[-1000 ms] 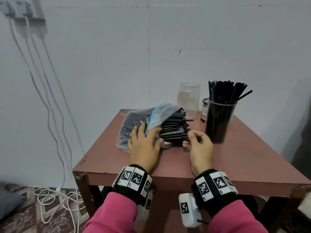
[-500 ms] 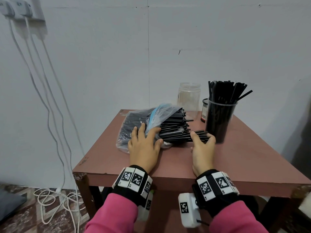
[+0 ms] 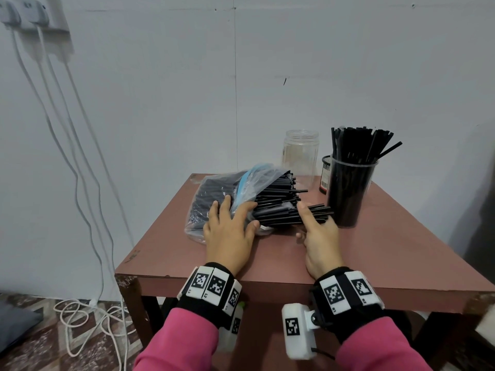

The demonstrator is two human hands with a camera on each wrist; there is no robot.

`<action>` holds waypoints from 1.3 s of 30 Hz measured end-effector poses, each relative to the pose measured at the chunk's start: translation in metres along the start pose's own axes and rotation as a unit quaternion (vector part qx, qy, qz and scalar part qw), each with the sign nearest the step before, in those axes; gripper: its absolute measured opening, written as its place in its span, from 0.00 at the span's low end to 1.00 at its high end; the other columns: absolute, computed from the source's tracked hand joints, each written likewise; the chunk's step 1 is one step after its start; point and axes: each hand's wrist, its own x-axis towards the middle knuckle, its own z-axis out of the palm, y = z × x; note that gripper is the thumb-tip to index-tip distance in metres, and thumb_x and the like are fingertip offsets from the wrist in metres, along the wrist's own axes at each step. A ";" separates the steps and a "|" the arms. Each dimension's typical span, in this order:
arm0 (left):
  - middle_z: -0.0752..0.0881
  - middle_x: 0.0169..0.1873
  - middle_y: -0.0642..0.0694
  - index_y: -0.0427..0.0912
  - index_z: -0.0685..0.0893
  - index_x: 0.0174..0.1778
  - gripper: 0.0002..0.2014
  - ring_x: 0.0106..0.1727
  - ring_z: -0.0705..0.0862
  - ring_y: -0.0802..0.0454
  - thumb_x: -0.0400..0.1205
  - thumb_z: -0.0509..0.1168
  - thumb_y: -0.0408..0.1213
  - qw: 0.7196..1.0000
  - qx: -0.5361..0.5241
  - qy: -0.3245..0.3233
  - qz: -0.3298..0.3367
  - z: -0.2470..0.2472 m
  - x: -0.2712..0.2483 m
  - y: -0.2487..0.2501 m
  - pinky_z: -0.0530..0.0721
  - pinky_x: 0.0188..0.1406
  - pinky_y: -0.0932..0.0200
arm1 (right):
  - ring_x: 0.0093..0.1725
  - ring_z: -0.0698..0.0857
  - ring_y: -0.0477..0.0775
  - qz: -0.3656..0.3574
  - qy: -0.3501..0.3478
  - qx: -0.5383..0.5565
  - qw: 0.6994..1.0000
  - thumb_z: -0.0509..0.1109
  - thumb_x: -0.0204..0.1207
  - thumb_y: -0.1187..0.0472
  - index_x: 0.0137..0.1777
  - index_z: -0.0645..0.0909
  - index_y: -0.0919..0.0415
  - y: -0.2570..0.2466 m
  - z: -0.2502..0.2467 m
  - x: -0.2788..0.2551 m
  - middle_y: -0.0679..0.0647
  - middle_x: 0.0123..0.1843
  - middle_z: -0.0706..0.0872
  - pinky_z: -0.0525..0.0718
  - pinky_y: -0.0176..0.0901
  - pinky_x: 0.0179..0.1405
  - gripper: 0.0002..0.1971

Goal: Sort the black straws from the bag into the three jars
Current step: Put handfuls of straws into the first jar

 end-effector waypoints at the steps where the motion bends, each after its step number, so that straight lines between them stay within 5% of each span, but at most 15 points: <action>1: 0.54 0.84 0.46 0.69 0.70 0.73 0.19 0.84 0.45 0.43 0.86 0.58 0.51 1.000 0.003 -0.006 0.002 0.000 0.000 0.000 0.54 0.78 0.37 | 0.35 0.81 0.46 0.003 -0.011 -0.007 1.000 0.76 0.75 0.53 0.49 0.83 0.53 0.000 0.000 0.000 0.50 0.42 0.88 0.73 0.38 0.26 0.07; 6: 0.39 0.85 0.44 0.82 0.62 0.69 0.29 0.83 0.36 0.34 0.87 0.57 0.37 0.999 0.006 -0.034 0.033 -0.002 0.000 0.003 0.50 0.80 0.32 | 0.29 0.80 0.45 0.010 0.082 0.027 0.996 0.73 0.76 0.52 0.43 0.79 0.49 0.001 -0.004 0.002 0.46 0.38 0.86 0.73 0.41 0.29 0.06; 10: 0.27 0.81 0.46 0.85 0.56 0.66 0.34 0.80 0.26 0.33 0.86 0.58 0.34 0.996 0.054 -0.031 0.068 -0.003 0.000 0.005 0.37 0.76 0.27 | 0.29 0.78 0.46 0.032 0.020 0.040 0.998 0.73 0.77 0.54 0.52 0.81 0.56 -0.002 0.000 -0.001 0.50 0.41 0.87 0.72 0.38 0.24 0.09; 13: 0.26 0.81 0.44 0.87 0.53 0.69 0.29 0.77 0.20 0.34 0.86 0.57 0.45 0.985 0.091 -0.020 0.143 0.001 -0.002 0.004 0.28 0.72 0.28 | 0.29 0.77 0.47 0.025 -0.007 0.025 0.999 0.73 0.78 0.59 0.53 0.81 0.62 -0.003 0.003 -0.005 0.54 0.39 0.86 0.71 0.35 0.20 0.09; 16: 0.34 0.83 0.40 0.83 0.55 0.72 0.22 0.80 0.27 0.32 0.81 0.48 0.60 0.971 0.127 -0.006 0.202 0.009 -0.002 0.000 0.26 0.69 0.28 | 0.30 0.79 0.47 0.015 -0.007 0.031 0.999 0.72 0.78 0.60 0.54 0.81 0.65 -0.003 0.003 -0.005 0.53 0.39 0.86 0.72 0.34 0.19 0.09; 19: 0.30 0.82 0.43 0.80 0.57 0.74 0.24 0.79 0.24 0.33 0.80 0.47 0.65 0.977 0.146 -0.016 0.155 0.010 -0.001 0.001 0.28 0.71 0.27 | 0.29 0.79 0.47 0.015 0.021 0.031 0.999 0.72 0.78 0.60 0.51 0.81 0.63 -0.002 0.003 -0.004 0.53 0.39 0.86 0.73 0.34 0.20 0.07; 23: 0.28 0.82 0.46 0.76 0.65 0.74 0.21 0.80 0.26 0.33 0.84 0.55 0.59 0.988 0.118 -0.050 0.085 0.007 0.000 0.003 0.33 0.77 0.29 | 0.27 0.81 0.44 -0.003 0.116 0.049 0.992 0.74 0.76 0.54 0.41 0.81 0.53 0.000 -0.002 0.000 0.49 0.37 0.87 0.74 0.41 0.29 0.06; 29: 0.28 0.82 0.45 0.78 0.60 0.75 0.23 0.81 0.30 0.31 0.85 0.56 0.57 0.988 0.116 -0.066 0.083 0.005 -0.001 0.004 0.37 0.78 0.30 | 0.30 0.80 0.44 0.008 0.029 0.049 0.998 0.72 0.78 0.53 0.45 0.85 0.59 -0.005 0.002 -0.007 0.49 0.37 0.87 0.72 0.34 0.21 0.09; 32: 0.28 0.82 0.46 0.79 0.61 0.75 0.22 0.81 0.30 0.31 0.86 0.55 0.56 0.988 0.112 -0.070 0.081 0.004 -0.001 0.004 0.37 0.78 0.30 | 0.27 0.79 0.46 -0.035 0.080 0.035 0.996 0.68 0.81 0.54 0.35 0.85 0.53 -0.007 0.001 -0.008 0.52 0.38 0.89 0.72 0.37 0.22 0.13; 39: 0.30 0.83 0.46 0.79 0.61 0.74 0.22 0.82 0.32 0.33 0.85 0.56 0.56 0.990 0.093 -0.067 0.076 0.003 0.000 0.002 0.38 0.80 0.32 | 0.24 0.75 0.45 -0.100 0.089 -0.002 0.991 0.67 0.82 0.54 0.38 0.83 0.58 -0.046 -0.016 -0.013 0.49 0.35 0.86 0.71 0.34 0.20 0.13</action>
